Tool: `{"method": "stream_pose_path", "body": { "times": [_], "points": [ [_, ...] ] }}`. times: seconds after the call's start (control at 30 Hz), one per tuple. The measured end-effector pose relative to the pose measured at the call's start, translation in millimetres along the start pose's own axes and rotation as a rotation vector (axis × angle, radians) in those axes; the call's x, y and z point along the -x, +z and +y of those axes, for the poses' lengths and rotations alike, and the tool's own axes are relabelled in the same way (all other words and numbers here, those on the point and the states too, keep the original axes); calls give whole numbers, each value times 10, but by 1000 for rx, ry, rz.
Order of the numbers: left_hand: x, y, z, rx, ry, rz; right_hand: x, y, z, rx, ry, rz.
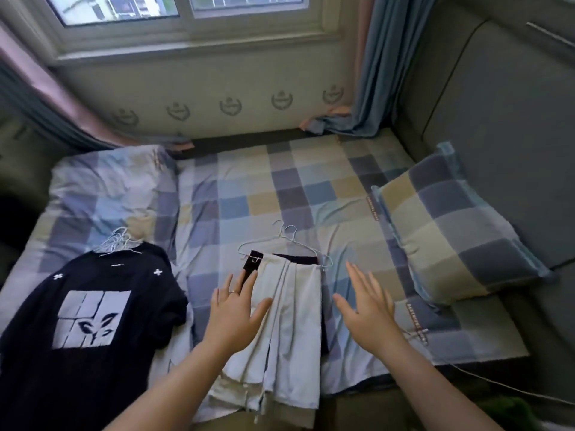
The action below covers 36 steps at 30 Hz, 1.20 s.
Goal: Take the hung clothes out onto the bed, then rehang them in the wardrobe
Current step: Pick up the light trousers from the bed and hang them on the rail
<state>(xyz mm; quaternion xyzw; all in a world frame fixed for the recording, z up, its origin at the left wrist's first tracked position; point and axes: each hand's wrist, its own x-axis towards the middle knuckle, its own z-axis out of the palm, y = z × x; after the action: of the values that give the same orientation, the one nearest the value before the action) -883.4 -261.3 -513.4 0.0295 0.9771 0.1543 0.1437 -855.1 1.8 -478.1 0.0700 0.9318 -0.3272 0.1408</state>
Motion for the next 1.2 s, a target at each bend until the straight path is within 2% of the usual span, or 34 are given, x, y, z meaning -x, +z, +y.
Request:
{"method": "stream_pose_path", "body": {
  "times": [0.3, 0.43, 0.63, 0.8, 1.0, 1.13, 1.2],
  "points": [
    [-991, 674, -484, 208, -179, -120, -1098, 633, 427, 83, 97, -198],
    [-1578, 1316, -884, 287, -256, -197, -1606, 1223, 771, 110, 169, -257],
    [-2618, 2404, -1537, 377, -280, -266, -2566, 2201, 1443, 149, 271, -269],
    [-3369, 3079, -1900, 453, -316, -202, -3376, 2797, 1944, 111, 341, -190],
    [-4138, 3325, -2105, 529, -381, -49, -4202, 3153, 2441, -23, 463, -95],
    [-4593, 3319, -2082, 601, -461, -28, -4668, 3141, 2576, -227, 625, 89],
    [-4759, 3301, -2046, 692, -520, -31, -4819, 3084, 2578, -444, 734, 183]
  ]
}}
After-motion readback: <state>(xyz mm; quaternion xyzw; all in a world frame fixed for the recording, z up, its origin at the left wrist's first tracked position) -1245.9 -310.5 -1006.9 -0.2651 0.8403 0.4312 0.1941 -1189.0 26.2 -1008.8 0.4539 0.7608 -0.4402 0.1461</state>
